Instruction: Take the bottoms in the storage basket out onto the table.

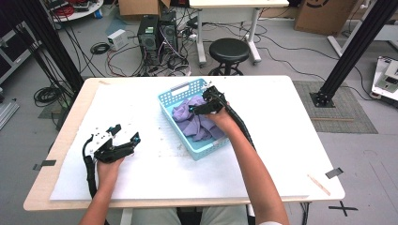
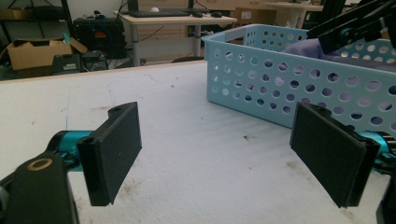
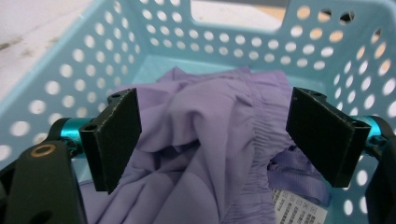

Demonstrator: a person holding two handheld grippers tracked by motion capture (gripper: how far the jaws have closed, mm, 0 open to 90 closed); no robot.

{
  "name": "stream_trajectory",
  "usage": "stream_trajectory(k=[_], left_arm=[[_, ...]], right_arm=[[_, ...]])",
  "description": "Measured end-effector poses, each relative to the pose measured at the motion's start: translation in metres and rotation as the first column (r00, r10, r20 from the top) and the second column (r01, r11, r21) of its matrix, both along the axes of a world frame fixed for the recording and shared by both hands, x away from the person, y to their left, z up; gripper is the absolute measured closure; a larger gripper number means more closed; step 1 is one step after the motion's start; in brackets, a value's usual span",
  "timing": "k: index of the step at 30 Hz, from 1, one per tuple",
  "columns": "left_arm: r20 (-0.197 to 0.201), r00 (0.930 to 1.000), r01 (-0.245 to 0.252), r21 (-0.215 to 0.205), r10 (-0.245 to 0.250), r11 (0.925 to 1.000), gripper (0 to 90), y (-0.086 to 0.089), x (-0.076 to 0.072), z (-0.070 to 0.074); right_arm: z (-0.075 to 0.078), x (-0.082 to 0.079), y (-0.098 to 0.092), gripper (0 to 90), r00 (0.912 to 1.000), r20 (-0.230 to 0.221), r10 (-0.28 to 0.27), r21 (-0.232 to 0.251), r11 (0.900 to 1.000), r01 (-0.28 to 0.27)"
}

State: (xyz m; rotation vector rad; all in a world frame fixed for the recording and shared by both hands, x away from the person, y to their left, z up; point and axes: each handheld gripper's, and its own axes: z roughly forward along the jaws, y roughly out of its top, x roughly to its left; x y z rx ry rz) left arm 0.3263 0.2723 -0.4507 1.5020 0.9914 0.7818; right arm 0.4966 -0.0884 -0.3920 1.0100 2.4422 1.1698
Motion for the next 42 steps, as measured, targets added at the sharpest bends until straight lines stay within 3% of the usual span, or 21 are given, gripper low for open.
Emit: stream_trajectory(k=[11,17,21,24,28,29,31,34,35,39,41,42], left_arm=[[0.0,1.0,0.001,0.002,-0.001,1.0,16.5,0.0,0.0,0.0],[0.0,1.0,0.002,0.004,-0.002,1.0,16.5,0.0,0.0,0.0],[0.0,1.0,0.001,0.001,-0.001,1.0,16.5,0.0,0.0,0.0],[0.0,1.0,0.004,0.006,-0.004,1.0,16.5,0.0,0.0,0.0],[0.0,1.0,0.002,0.004,-0.002,1.0,16.5,0.0,0.0,0.0],[0.0,1.0,0.002,0.003,-0.002,1.0,16.5,0.0,0.0,0.0],[0.0,1.0,0.002,0.004,-0.002,1.0,16.5,0.0,0.0,0.0],[0.0,1.0,-0.001,0.001,0.001,1.0,16.5,0.0,0.0,0.0],[0.001,1.0,-0.001,0.001,0.001,1.0,16.6,0.0,0.0,0.0],[0.0,1.0,0.0,0.001,0.0,1.0,16.5,0.0,0.0,0.0],[-0.001,1.0,0.0,-0.002,0.0,1.0,16.5,0.0,0.0,0.0],[-0.001,1.0,0.0,-0.002,0.0,1.0,16.5,0.0,0.0,0.0]], right_arm=[[-0.015,0.011,0.001,18.3,0.9949,-0.094,-0.036,-0.04,0.999,0.033],[-0.024,0.014,0.005,18.6,0.9888,-0.145,-0.035,-0.109,0.994,0.02],[-0.032,0.016,0.008,18.6,0.98,-0.196,-0.032,-0.153,0.988,0.002],[-0.034,0.017,0.009,19.6,0.9773,-0.21,-0.028,-0.165,0.986,-0.007],[-0.035,0.017,0.009,29.5,0.9751,-0.22,-0.028,-0.178,0.984,-0.012],[-0.034,0.017,0.009,39.3,0.9755,-0.217,-0.033,-0.187,0.982,-0.008],[-0.033,0.017,0.009,44.4,0.9764,-0.213,-0.037,-0.193,0.981,-0.005],[-0.031,0.017,0.007,64.5,0.9714,-0.235,-0.031,-0.188,0.982,-0.014],[-0.029,0.016,0.006,78.0,0.968,-0.248,-0.035,-0.176,0.984,-0.01],[-0.025,0.015,0.005,80.6,0.9722,-0.232,-0.029,-0.171,0.985,-0.012],[-0.017,0.012,0.004,81.2,0.982,-0.189,-0.004,-0.125,0.992,-0.02],[-0.017,0.012,0.004,81.2,0.982,-0.189,-0.004,-0.125,0.992,-0.02]])
